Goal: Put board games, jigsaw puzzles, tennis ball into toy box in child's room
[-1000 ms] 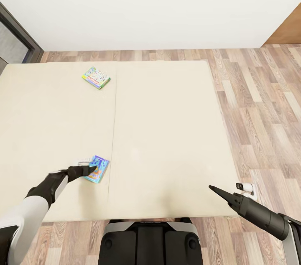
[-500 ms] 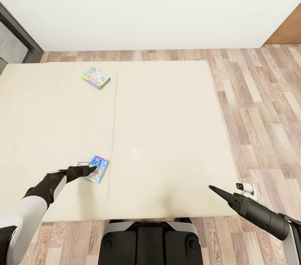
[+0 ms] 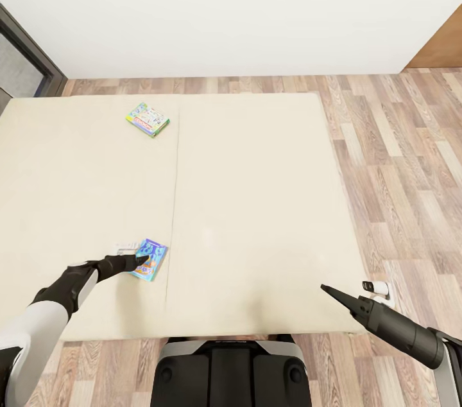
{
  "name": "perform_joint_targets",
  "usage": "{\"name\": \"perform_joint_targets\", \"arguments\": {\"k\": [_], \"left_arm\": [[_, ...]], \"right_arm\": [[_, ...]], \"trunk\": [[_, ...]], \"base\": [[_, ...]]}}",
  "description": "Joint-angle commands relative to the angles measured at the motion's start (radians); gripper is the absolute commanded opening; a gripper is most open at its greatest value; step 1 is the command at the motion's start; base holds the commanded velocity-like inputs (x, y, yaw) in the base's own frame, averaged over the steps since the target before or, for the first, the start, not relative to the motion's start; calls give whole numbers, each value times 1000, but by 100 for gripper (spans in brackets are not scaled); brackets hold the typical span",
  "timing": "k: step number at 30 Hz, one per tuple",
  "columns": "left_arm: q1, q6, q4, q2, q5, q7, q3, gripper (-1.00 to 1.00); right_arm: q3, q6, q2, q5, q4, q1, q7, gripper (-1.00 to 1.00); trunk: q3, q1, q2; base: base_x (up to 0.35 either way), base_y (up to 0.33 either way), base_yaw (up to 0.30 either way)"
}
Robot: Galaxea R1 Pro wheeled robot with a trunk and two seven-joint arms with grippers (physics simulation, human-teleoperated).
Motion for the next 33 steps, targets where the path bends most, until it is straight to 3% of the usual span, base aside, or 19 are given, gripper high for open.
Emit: {"name": "perform_joint_targets", "arguments": {"k": [1,33], "left_arm": [[0,8,-2,-1,-6,-8,8,100],[-3,4,-3,0,3,-18,8,100]], "right_arm": [[0,9,0,-2,0,0,2,100],[1,8,4,-2,0,0,1,100]], "trunk": [[-1,1,-1],[-41,1,-1]], "base": [[0,0,0],[0,0,0]]}}
